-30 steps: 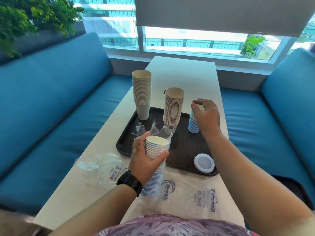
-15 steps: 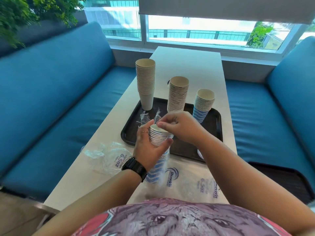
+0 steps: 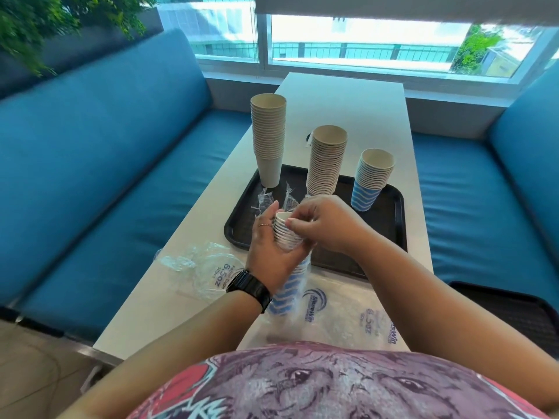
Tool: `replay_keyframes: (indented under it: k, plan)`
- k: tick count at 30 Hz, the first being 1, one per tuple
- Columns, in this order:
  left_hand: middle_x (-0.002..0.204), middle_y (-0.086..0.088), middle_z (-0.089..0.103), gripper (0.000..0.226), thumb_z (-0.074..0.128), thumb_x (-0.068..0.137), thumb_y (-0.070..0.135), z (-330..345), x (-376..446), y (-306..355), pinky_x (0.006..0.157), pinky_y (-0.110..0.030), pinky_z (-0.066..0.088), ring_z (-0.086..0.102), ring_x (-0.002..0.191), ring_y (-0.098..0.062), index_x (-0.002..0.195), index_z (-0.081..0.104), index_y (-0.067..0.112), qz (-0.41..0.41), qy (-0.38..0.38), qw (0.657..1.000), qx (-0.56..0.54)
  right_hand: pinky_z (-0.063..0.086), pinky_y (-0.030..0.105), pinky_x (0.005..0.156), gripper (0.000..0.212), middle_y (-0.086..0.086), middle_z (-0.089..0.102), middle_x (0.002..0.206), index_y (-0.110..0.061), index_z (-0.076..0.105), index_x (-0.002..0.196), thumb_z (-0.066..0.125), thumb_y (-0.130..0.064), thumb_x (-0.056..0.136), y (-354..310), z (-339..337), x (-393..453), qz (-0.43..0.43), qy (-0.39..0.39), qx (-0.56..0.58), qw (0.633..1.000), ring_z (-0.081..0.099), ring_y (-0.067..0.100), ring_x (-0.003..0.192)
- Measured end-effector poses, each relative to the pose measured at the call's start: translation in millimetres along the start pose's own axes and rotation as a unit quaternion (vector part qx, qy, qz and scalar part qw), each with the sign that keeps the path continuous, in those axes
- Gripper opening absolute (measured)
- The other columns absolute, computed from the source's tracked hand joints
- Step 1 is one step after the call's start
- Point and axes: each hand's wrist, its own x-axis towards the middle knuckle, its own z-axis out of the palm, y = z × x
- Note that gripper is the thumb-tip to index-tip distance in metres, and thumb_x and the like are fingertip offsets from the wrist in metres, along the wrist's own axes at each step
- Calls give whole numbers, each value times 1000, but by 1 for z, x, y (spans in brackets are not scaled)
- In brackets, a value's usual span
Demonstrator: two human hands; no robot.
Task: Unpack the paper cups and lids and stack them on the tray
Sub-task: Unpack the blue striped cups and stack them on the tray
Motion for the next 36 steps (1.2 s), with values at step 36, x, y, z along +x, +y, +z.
replay_keyframes:
  k: [36]
  plan:
    - [127, 2, 43, 85, 76, 71, 49, 5, -2, -6, 92, -21, 44, 51, 110, -8, 143, 40, 22, 34, 18, 999, 32, 56, 37, 92, 87, -1, 65, 118, -30, 52, 124, 81, -69, 52, 43, 3, 17, 142, 25, 291, 946, 68, 12, 101]
